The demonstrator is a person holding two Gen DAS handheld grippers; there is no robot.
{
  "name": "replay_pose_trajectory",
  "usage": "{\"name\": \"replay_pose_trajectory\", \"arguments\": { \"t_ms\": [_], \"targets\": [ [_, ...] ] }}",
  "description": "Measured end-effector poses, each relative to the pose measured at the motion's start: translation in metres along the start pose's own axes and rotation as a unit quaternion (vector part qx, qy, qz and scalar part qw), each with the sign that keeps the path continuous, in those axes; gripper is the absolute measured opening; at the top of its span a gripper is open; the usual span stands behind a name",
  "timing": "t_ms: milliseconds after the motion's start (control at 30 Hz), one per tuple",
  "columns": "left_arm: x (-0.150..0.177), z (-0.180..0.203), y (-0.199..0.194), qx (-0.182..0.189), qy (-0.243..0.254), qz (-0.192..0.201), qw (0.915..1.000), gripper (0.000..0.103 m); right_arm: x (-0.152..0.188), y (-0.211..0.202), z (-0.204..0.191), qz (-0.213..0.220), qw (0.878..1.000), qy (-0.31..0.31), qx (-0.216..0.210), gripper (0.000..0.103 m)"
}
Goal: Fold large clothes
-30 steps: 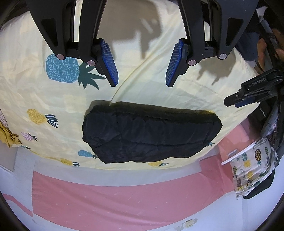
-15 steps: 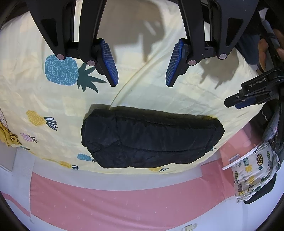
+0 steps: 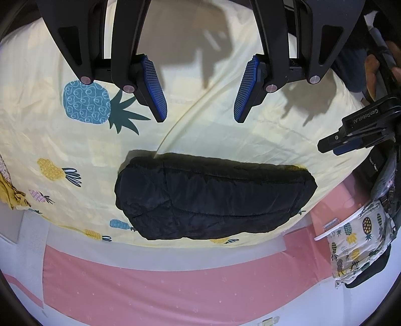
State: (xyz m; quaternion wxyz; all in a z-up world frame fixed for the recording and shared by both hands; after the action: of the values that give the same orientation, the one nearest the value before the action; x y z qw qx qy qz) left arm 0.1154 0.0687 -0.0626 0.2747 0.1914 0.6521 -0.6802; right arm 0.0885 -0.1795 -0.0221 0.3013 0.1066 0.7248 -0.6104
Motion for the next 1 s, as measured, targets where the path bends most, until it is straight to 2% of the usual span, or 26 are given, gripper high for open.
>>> {"name": "replay_pose_trajectory", "arguments": {
  "t_ms": [1000],
  "targets": [
    [0.0015, 0.0022, -0.0045, -0.007, -0.002, 0.002, 1.0000, 0.056, 0.0016, 0.0005, -0.0007, -0.004, 1.000, -0.003, -0.001, 0.056]
  ]
}}
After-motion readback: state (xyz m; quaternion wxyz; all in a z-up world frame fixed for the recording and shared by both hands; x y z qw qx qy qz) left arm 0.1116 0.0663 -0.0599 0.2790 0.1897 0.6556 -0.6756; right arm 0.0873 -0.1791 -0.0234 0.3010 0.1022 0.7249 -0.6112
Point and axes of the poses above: each gripper's, at about its wrist camera, not at the fingertips, and y roughly the way its jaws point, z to its right, x to its underside, the point moved 2 cm from there along y, roughly the way its jaws point, and after that the axes turned 11 degrees about -z, right-handed, at the moved point
